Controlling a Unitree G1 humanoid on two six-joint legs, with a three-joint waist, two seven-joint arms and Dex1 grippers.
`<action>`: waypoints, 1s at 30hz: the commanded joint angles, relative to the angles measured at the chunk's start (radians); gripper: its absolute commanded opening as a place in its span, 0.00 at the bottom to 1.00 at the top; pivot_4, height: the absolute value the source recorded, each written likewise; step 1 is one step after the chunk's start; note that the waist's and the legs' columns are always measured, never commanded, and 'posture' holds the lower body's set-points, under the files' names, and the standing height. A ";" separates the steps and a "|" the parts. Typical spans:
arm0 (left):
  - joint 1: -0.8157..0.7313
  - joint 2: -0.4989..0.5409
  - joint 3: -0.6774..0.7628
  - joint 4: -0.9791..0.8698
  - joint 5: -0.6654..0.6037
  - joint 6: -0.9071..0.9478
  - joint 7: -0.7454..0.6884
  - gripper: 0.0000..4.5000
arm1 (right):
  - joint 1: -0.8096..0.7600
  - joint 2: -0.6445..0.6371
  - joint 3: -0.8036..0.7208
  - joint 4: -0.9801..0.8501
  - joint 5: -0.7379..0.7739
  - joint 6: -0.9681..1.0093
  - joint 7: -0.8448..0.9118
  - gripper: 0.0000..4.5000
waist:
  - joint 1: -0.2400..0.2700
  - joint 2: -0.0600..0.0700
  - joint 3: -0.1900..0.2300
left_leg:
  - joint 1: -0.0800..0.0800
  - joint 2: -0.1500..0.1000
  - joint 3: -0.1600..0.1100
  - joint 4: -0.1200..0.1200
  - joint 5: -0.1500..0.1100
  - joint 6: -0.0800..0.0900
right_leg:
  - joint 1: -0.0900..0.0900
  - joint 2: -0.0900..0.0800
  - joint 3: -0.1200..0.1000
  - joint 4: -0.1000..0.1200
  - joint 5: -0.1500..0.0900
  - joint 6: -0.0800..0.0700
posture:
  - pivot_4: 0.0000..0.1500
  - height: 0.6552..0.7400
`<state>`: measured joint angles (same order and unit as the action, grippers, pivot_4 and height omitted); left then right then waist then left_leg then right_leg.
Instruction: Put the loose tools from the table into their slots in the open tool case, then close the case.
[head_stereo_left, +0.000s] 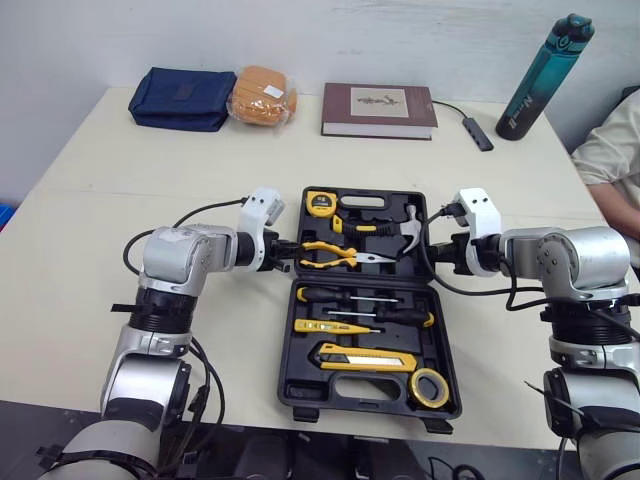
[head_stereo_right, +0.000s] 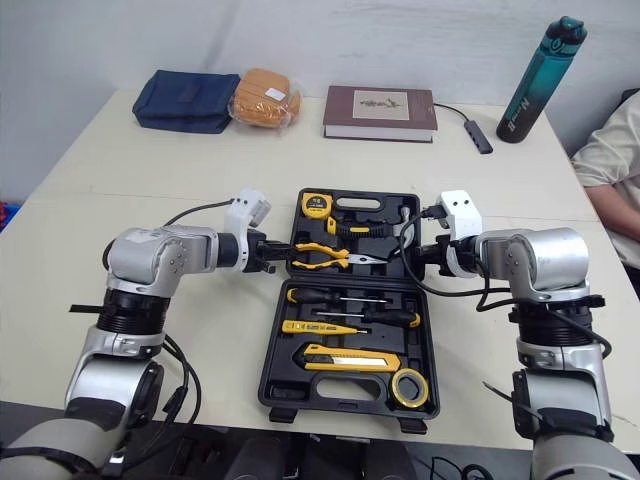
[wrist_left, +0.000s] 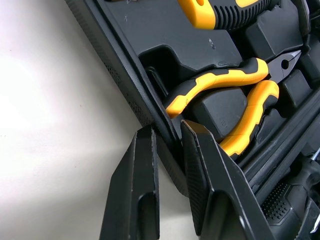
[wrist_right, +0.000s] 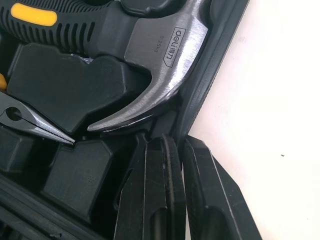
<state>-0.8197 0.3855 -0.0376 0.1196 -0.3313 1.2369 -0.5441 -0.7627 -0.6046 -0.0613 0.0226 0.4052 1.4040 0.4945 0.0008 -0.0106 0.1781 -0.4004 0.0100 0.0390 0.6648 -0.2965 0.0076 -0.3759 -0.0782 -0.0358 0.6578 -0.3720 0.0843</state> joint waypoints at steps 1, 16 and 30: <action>0.000 -0.039 0.013 -0.010 -0.009 -0.051 0.020 0.03 | 0.002 0.014 -0.024 -0.053 0.013 -0.077 0.009 0.00 | 0.001 0.000 0.000 | 0.000 0.000 0.000 0.000 0.000 0.000 | 0.000 0.000 0.000 0.000 0.000 0.000 | 1.00 1.00; -0.074 -0.002 0.008 0.074 0.133 -0.619 0.006 0.00 | 0.104 0.023 0.040 -0.102 -0.159 -0.750 0.063 0.00 | -0.004 0.000 0.000 | -0.009 0.000 0.005 -0.001 0.002 -0.002 | -0.014 0.001 0.002 0.004 0.000 0.001 | 1.00 1.00; 0.304 0.072 -0.054 -0.148 0.341 -1.131 0.051 0.00 | 0.448 -0.021 0.087 0.018 -0.416 -1.620 0.068 0.00 | -0.006 0.000 0.000 | -0.003 0.002 0.009 -0.001 0.001 0.001 | -0.008 0.000 0.001 0.002 0.000 0.001 | 1.00 1.00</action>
<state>-0.5179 0.4473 -0.0857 0.0405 -0.0266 0.1588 -0.5045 -0.3315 -0.5967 -0.0065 0.0460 0.0501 -0.1154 0.5308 -0.0048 -0.0109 0.1784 -0.4021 0.0116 0.0481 0.6639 -0.2951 0.0082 -0.3831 -0.0782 -0.0343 0.6594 -0.3717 0.0850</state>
